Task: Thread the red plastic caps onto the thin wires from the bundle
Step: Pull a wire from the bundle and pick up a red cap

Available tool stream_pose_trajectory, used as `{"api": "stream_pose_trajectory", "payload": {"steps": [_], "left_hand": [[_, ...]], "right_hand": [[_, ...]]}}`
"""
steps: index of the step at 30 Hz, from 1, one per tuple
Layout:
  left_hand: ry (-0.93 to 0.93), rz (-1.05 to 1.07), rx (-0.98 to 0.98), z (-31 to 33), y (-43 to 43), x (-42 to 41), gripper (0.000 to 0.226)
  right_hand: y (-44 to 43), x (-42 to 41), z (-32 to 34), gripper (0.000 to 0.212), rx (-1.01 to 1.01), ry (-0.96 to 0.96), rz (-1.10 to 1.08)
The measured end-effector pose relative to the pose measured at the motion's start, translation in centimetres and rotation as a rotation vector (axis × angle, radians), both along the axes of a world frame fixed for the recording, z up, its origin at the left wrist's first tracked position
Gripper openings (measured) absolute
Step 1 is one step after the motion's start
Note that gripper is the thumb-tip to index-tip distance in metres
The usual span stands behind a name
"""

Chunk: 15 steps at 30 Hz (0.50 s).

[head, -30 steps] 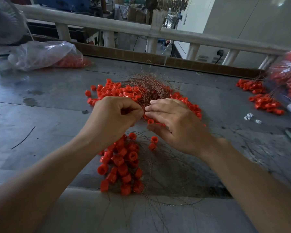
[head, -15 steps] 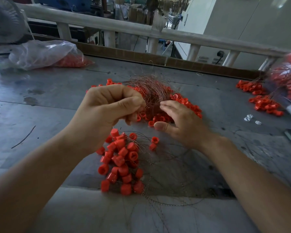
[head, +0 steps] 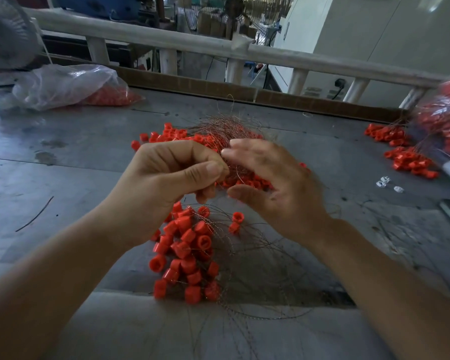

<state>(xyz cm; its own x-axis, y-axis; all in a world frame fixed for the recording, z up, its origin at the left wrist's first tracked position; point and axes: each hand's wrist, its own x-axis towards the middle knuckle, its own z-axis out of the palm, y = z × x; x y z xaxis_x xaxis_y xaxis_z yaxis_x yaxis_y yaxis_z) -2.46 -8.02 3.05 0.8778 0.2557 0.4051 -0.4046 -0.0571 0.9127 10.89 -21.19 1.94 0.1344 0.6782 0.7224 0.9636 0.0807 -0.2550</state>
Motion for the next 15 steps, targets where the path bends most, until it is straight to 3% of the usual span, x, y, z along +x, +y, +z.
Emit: {"api": "stream_pose_trajectory", "payload": {"steps": [3,7,15], "left_hand": [[0.004,-0.074,0.020,-0.2,0.0,0.0,0.022],[-0.026,-0.187,-0.020,0.1,0.2,-0.3,0.019],[-0.041,-0.201,-0.063,0.0,0.5,-0.6,0.016]], "right_hand": [[0.2,0.1,-0.3,0.024,0.055,-0.090,0.020],[-0.2,1.8,-0.4,0.016,0.041,-0.104,-0.143],[-1.0,3.4,0.0,0.019,0.014,-0.066,-0.289]]}}
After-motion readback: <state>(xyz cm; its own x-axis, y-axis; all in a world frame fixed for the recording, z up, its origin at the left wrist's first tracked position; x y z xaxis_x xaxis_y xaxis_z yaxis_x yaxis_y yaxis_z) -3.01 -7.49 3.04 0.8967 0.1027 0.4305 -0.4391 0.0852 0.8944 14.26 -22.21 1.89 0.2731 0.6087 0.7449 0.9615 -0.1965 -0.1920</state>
